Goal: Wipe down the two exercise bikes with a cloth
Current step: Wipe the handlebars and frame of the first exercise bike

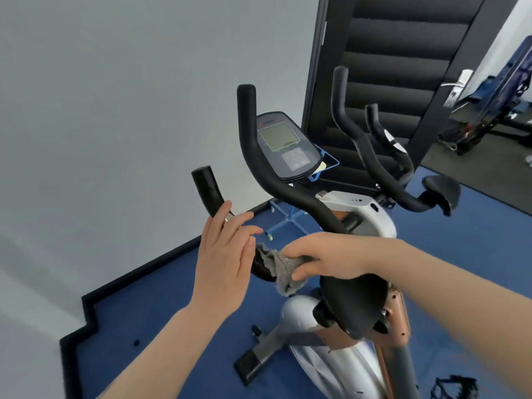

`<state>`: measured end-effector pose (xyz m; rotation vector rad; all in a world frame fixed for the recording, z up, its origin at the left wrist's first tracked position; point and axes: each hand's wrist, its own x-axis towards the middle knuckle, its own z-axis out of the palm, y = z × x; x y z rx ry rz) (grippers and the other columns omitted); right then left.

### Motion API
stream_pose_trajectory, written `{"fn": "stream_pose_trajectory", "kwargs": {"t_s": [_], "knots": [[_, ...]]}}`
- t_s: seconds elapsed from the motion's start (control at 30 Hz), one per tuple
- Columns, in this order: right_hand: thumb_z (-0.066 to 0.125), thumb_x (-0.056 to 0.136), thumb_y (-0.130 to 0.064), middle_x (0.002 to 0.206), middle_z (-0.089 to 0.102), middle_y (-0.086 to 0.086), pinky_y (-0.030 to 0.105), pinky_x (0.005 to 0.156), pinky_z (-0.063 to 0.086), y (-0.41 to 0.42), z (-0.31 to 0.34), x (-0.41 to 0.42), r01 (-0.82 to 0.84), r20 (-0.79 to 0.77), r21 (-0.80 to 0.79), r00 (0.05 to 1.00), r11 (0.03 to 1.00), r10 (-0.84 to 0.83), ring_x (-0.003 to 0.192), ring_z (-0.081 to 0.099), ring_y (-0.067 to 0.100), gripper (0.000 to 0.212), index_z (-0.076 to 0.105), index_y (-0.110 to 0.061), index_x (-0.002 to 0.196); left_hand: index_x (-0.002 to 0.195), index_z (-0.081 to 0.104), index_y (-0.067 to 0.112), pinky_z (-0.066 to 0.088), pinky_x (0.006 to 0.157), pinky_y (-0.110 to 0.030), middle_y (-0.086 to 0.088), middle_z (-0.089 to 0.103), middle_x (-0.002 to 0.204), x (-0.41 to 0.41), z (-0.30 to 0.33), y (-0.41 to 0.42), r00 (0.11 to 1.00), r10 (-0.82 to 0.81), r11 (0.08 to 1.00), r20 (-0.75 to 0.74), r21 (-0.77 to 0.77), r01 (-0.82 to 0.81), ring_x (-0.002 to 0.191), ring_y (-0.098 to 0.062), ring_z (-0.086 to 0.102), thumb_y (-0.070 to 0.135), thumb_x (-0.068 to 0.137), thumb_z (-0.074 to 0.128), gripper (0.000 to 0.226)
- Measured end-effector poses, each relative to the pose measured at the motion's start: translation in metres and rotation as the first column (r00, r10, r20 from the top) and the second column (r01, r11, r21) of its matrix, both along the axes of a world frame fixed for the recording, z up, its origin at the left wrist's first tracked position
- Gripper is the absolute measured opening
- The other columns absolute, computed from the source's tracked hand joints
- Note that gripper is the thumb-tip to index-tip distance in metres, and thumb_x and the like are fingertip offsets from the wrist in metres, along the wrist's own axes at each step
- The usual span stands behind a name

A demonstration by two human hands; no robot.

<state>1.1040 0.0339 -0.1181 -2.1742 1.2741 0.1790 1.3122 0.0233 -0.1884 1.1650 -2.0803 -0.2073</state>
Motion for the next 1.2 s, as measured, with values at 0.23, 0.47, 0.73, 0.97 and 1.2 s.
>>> {"fn": "stream_pose_trajectory", "kwargs": {"t_s": [0.23, 0.47, 0.73, 0.97, 1.2], "knots": [[0.055, 0.097, -0.022, 0.1, 0.063, -0.005, 0.032, 0.092, 0.04, 0.0, -0.001, 0.001, 0.051, -0.041, 0.026, 0.998, 0.998, -0.05, 0.095, 0.055, 0.013, 0.018, 0.06, -0.033, 0.112, 0.1, 0.067, 0.017, 0.034, 0.108, -0.056, 0.005, 0.059, 0.126, -0.001, 0.0, 0.002, 1.0, 0.011, 1.0, -0.029, -0.005, -0.012, 0.144, -0.022, 0.026, 0.023, 0.102, 0.029, 0.039], [0.057, 0.096, -0.029, 0.118, 0.063, -0.014, 0.034, 0.1, 0.042, 0.006, -0.007, -0.01, 0.193, -0.005, -0.032, 0.981, 0.981, -0.193, 0.113, 0.054, 0.008, 0.035, 0.057, -0.036, 0.13, 0.098, 0.066, 0.017, 0.034, 0.107, -0.057, 0.006, 0.058, 0.125, 0.002, -0.005, -0.002, 0.999, -0.018, 0.999, -0.033, -0.037, 0.017, 0.144, -0.023, 0.026, 0.021, 0.102, 0.031, 0.035], [0.056, 0.094, -0.04, 0.08, 0.062, -0.008, 0.042, 0.086, 0.048, 0.01, 0.001, 0.003, 0.043, -0.053, -0.216, 0.997, 0.975, -0.055, 0.088, 0.061, 0.018, 0.009, 0.057, -0.038, 0.086, 0.095, 0.067, 0.016, 0.03, 0.111, -0.056, 0.005, 0.058, 0.126, -0.01, -0.003, 0.003, 0.993, 0.055, 0.998, -0.1, 0.02, -0.053, 0.145, -0.022, 0.026, 0.023, 0.1, 0.028, 0.04], [0.052, 0.095, -0.038, 0.098, 0.063, -0.005, 0.043, 0.08, 0.049, 0.005, -0.011, -0.006, -0.043, -0.047, -0.252, 0.998, 0.967, 0.032, 0.095, 0.057, 0.02, 0.018, 0.064, -0.034, 0.108, 0.092, 0.064, 0.034, 0.019, 0.116, -0.055, 0.021, 0.051, 0.126, -0.061, 0.022, 0.01, 0.861, 0.324, 0.931, -0.392, 0.292, -0.218, 0.143, -0.003, 0.021, 0.024, 0.089, 0.053, 0.016], [0.054, 0.096, -0.031, 0.077, 0.065, -0.003, 0.042, 0.076, 0.048, -0.008, -0.007, -0.03, 0.341, 0.433, -0.251, 0.877, 0.906, -0.21, 0.079, 0.059, 0.014, 0.018, 0.066, -0.024, 0.084, 0.093, 0.063, 0.037, 0.0, 0.121, -0.044, 0.021, 0.05, 0.131, -0.08, 0.025, 0.007, 0.86, 0.483, 0.868, -0.166, 0.221, -0.445, 0.128, -0.007, 0.043, 0.023, 0.092, 0.056, 0.015]]}}
